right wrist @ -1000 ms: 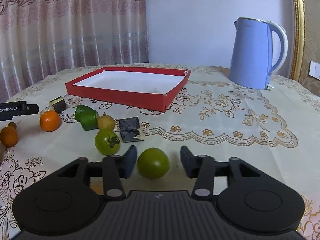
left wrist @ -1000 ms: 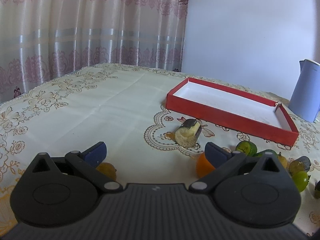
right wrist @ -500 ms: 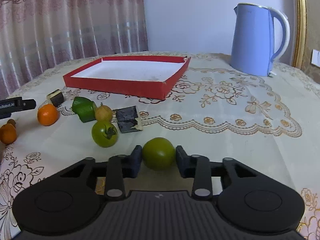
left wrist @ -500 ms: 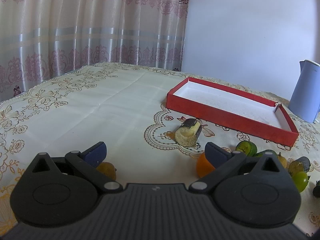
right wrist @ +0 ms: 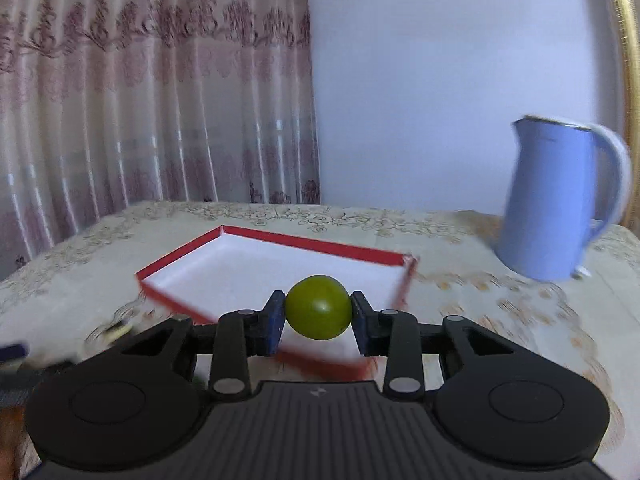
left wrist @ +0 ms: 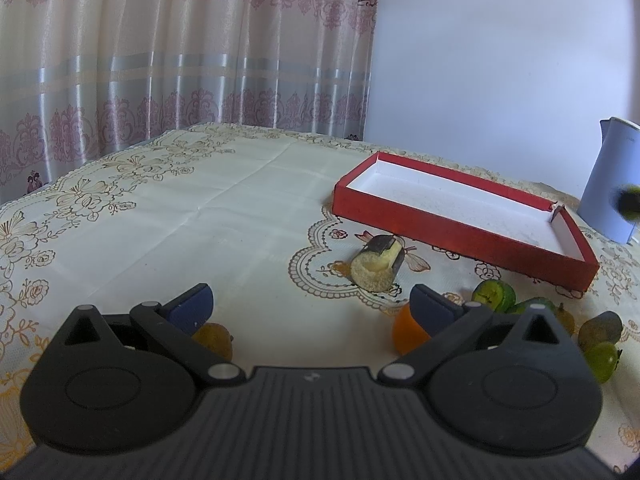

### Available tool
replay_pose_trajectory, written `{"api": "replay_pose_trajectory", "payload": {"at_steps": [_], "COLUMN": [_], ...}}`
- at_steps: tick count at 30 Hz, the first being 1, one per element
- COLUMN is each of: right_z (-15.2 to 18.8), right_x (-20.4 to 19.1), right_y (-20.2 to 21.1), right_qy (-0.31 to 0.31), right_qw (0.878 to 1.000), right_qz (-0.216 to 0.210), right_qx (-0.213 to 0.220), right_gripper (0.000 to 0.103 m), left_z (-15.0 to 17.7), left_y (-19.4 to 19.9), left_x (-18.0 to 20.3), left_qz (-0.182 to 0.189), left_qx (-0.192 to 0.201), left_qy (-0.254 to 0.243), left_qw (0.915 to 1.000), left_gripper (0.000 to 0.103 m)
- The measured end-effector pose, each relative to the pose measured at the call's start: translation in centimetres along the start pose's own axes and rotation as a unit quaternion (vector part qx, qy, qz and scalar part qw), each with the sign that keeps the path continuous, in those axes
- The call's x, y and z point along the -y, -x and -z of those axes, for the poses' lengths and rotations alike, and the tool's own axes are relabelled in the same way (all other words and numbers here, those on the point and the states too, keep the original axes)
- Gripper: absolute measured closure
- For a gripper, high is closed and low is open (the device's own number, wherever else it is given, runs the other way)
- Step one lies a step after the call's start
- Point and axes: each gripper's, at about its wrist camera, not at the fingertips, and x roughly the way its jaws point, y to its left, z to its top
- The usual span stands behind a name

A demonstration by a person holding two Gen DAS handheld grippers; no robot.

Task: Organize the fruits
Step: 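Carry the green tomato into the red tray and open the right gripper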

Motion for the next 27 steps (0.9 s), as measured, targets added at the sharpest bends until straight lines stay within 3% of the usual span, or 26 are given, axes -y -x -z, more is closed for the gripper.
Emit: {"api": "replay_pose_trajectory", "payload": {"at_steps": [6,11,14,17,20,22,27], "right_z": [-1.7,-0.1,0.6,0.7,0.8,1.3,3.2], "right_x": [1.2,1.8,2.4,3.4,4.0,4.6,6.5], "right_y": [-8.9,-11.6,-10.5,-8.4,-4.8,-2.8,-0.1], "right_qy": [-0.022,-0.022,-0.029,-0.053,-0.069,-0.074,-0.088], "right_qw": [0.998,0.995,0.996,0.997,0.997,0.997,0.995], "right_qz": [0.026,0.044,0.051,0.035,0.027,0.017,0.016], "right_qx": [-0.056,-0.082,-0.067,-0.036,0.01,0.028,0.053], "right_gripper": [0.069,0.067,0.059,0.041,0.037,0.032,0.031], "left_z": [-0.1,-0.1,-0.1,-0.1,-0.1,-0.2,-0.4], "left_y": [-0.2,-0.2,-0.2,-0.2,0.0,0.7,3.9], "left_x": [0.0,0.1,0.1,0.1,-0.3,-0.7,-2.4], "left_qz": [0.002,0.006,0.006,0.006,0.015,0.045,0.091], "left_qx": [-0.006,-0.006,-0.006,-0.008,-0.002,-0.003,0.04], "left_qy": [0.0,-0.005,-0.005,-0.004,0.004,0.01,-0.051], "left_qw": [1.0,1.0,1.0,0.9999,0.9999,0.9989,0.9937], "left_gripper": [0.0,0.0,0.0,0.0,0.0,0.0,0.0]}}
